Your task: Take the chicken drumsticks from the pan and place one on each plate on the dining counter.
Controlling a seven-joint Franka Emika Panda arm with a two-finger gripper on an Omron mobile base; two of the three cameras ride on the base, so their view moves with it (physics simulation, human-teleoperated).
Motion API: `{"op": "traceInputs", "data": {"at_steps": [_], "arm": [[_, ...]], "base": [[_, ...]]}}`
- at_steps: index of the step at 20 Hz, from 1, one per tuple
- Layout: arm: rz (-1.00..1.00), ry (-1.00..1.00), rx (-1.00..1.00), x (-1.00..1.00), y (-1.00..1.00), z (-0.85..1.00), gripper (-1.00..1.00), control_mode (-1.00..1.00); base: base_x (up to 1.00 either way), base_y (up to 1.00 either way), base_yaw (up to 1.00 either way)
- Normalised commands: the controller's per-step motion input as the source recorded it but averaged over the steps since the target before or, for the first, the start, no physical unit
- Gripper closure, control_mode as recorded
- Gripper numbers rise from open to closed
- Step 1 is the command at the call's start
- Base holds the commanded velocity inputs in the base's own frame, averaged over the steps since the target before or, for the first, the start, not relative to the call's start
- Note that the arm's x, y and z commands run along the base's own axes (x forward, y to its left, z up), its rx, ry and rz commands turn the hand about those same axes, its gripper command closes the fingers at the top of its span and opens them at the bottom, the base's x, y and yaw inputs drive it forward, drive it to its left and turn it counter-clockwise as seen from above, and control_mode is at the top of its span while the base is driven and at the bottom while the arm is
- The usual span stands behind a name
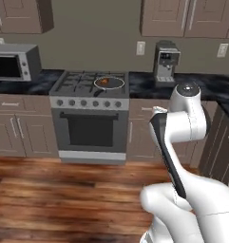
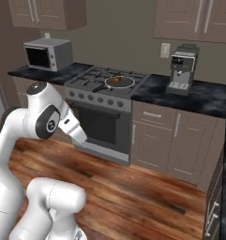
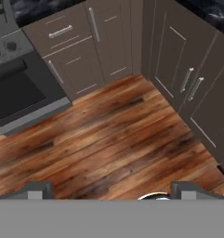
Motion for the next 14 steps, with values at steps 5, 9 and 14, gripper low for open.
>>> {"op": "traceInputs", "data": {"at_steps": [5,9,14], "arm": [[0.00,0.00,0.00,0.00,0.00,0.00,-1.00,1.00],[0.00,0.00,0.00,0.00,0.00,0.00,-1.00,1.00],[0.00,0.00,0.00,0.00,0.00,0.00,-1.00,1.00]], "base": [[1.00,0.12,-0.07],[1.00,0.25,-0.09],[1.00,0.37,-0.11]]}}
